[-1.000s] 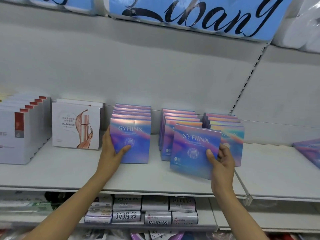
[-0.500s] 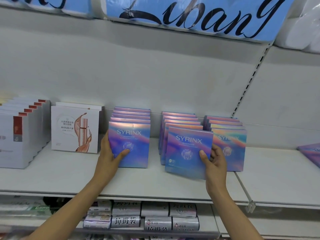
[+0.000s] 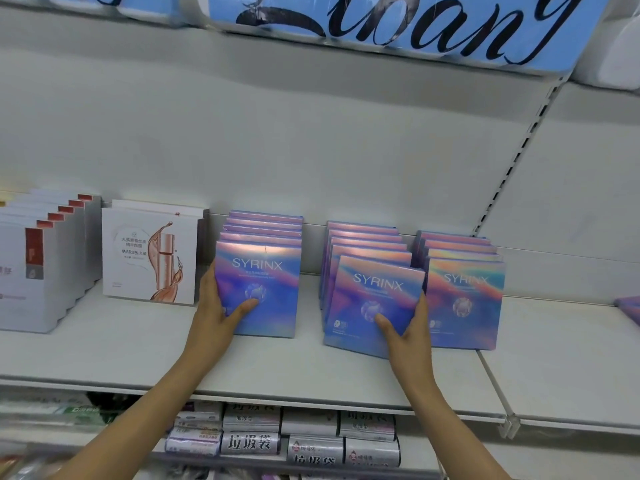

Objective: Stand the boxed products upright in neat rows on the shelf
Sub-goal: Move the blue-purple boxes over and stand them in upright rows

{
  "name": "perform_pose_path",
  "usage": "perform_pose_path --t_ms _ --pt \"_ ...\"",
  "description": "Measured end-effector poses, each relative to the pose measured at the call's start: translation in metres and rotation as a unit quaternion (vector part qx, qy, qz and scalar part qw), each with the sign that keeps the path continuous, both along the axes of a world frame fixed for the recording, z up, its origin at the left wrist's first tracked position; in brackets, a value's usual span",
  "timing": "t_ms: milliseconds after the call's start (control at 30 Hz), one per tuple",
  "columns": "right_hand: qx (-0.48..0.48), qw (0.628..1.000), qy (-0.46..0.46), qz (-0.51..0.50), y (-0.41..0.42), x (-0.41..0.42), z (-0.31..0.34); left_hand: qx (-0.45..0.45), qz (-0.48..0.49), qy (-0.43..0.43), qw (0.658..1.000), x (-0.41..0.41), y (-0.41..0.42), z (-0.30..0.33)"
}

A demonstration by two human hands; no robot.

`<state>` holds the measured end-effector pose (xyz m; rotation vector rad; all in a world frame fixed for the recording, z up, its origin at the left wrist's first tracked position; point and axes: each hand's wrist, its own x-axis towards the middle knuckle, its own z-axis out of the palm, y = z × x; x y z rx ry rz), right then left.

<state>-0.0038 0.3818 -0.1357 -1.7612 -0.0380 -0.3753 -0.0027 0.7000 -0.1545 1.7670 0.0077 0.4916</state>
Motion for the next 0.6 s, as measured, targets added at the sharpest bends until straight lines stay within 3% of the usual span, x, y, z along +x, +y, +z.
perform_pose_path --t_ms 600 --pt "-0.053 0.998 0.023 0.003 0.002 0.018 -0.009 0.024 0.051 -0.012 0.998 -0.008 -0.001 0.008"
